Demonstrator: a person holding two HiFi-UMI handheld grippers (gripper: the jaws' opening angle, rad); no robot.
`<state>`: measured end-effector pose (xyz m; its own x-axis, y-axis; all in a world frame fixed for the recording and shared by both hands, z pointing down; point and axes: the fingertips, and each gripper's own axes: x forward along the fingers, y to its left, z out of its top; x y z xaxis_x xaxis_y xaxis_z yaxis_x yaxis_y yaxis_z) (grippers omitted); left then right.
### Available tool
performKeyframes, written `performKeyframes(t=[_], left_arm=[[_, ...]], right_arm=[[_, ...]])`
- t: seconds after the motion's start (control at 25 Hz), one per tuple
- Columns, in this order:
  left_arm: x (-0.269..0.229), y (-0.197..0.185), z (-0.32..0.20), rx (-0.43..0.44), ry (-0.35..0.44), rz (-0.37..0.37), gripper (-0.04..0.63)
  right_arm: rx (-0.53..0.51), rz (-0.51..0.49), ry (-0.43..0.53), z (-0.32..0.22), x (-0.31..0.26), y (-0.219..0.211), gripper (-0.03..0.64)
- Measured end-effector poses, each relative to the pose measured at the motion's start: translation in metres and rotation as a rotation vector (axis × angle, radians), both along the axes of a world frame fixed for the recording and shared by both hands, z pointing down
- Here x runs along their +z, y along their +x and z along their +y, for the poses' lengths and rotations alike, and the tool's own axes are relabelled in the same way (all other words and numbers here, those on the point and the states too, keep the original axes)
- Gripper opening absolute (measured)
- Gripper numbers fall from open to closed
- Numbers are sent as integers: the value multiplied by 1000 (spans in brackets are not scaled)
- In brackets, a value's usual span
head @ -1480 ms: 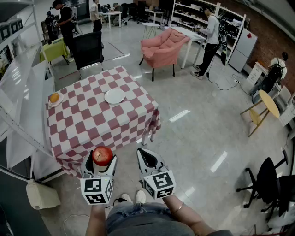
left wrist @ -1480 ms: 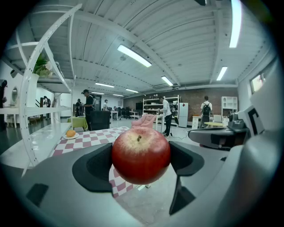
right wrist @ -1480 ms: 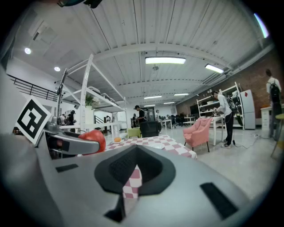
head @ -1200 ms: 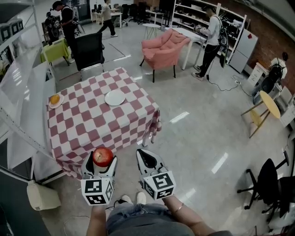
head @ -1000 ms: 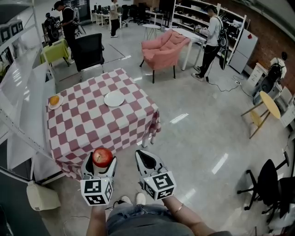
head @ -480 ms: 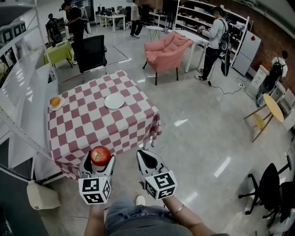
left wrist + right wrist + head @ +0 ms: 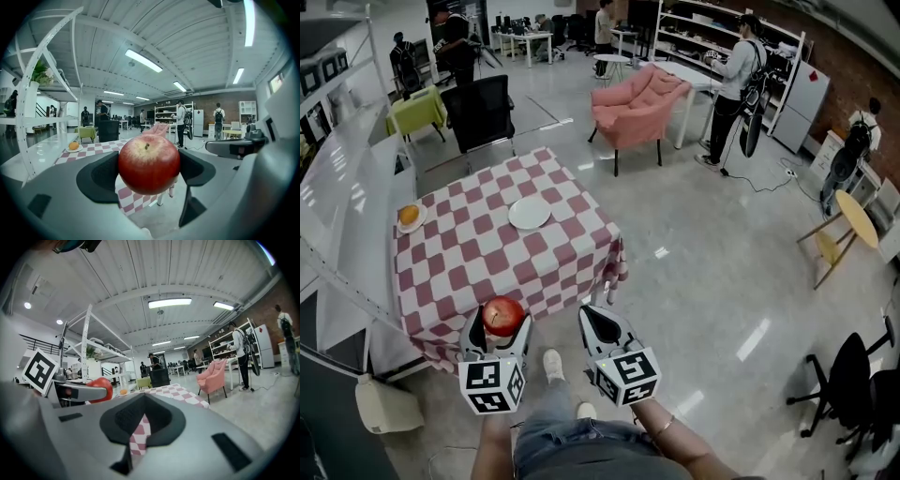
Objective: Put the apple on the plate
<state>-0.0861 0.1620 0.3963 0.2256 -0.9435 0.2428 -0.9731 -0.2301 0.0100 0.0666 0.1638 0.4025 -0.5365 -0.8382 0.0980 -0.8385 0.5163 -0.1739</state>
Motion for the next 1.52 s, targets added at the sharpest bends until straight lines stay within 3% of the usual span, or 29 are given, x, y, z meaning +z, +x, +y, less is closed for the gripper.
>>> performKeyframes(t=[0.6,1.52], left_arm=[[19,-24,-69,-12,-39,28,403],[44,-56,-248,62,-105,35,403]], right_arm=[[-19,19,-33,-68,10,-26,11],[64,40,-96,-235,28,-58,11]])
